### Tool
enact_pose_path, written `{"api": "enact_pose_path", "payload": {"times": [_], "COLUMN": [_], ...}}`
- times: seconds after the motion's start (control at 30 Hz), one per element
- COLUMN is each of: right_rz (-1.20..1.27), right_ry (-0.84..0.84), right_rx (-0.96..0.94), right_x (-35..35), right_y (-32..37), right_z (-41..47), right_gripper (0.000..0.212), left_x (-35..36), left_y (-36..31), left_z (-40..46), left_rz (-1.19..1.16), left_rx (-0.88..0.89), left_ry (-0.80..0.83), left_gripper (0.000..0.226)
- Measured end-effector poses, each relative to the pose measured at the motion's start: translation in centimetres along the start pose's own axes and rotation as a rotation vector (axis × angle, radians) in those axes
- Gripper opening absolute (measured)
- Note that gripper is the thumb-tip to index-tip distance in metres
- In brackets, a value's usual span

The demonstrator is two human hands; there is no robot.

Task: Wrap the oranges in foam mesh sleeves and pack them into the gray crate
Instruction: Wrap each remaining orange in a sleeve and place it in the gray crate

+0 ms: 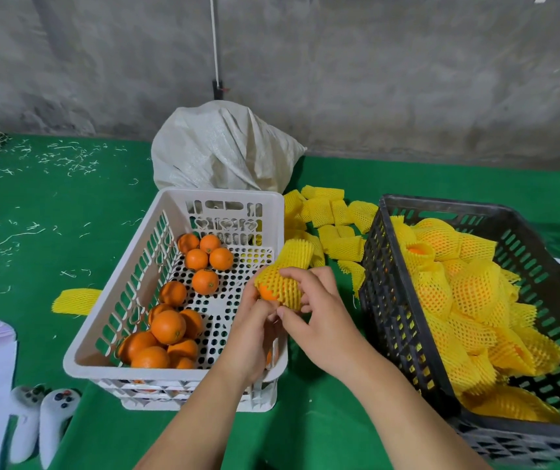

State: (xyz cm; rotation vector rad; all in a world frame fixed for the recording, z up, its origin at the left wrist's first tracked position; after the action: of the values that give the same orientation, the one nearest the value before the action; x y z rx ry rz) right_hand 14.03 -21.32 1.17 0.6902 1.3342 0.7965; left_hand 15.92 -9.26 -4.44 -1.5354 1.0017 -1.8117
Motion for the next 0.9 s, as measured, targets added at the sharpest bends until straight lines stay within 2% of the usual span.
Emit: {"api": "enact_pose_path", "payload": {"times": [0.1, 0.27, 0.33, 0.43, 0.57, 0.67, 0.9], "right_rz": [0.004, 0.142, 0.163, 0.199, 0.303, 0.241, 0.073], "right_ry": [0.01, 0.085, 0.056, -0.017, -0.016, -0.025, -0.199], "right_rx": [-0.014, 0.014, 0.001, 0.042, 0.144, 0.162, 0.156], "right_x": [-0.4, -1.4, -1.8, -2.3, -2.7, -3.1, -3.5], "right_y": [-0.5, -1.0, -0.7, -0.5, -0.8, -0.9, -1.1], "right_z": [0.1, 0.7, 0.8, 0.9, 0.9, 0.9, 0.7], "right_gripper": [0.06, 0.055, 0.045, 0.038, 0.036, 0.036, 0.028], "left_x": [-0.1, -0.2, -0.2, 0.2, 0.5, 0.6, 0.2], "left_y": [-0.1, -0.1, -0.1, -0.2, -0.5, -0.5, -0.4], "left_z": [-0.2, -0.2, -0.2, -0.4, -0.6, -0.6, -0.5], "left_rz": [-0.021, 0.094, 0.132, 0.119, 0.165, 0.196, 0.165], "left_rx": [-0.021, -0.017, 0.016, 0.027, 0.052, 0.038, 0.029], "left_ry": [-0.02, -0.11, -0.096, -0.027, 0.016, -0.014, -0.053], "left_gripper": [0.042, 0.084, 0.091, 0.077, 0.059, 0.061, 0.064]}}
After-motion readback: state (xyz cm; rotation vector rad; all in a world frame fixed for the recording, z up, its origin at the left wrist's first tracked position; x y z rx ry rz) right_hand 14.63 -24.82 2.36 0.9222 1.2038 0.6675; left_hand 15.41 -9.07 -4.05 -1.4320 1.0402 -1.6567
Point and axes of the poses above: each hand's wrist, its own z-axis towards the middle knuckle, its own x-axis out of the palm, y = z × x, the point moved 5 cm from there along z, towards the middle knuckle, and after that the axes turned 10 degrees about x, right-handed, at the moved point
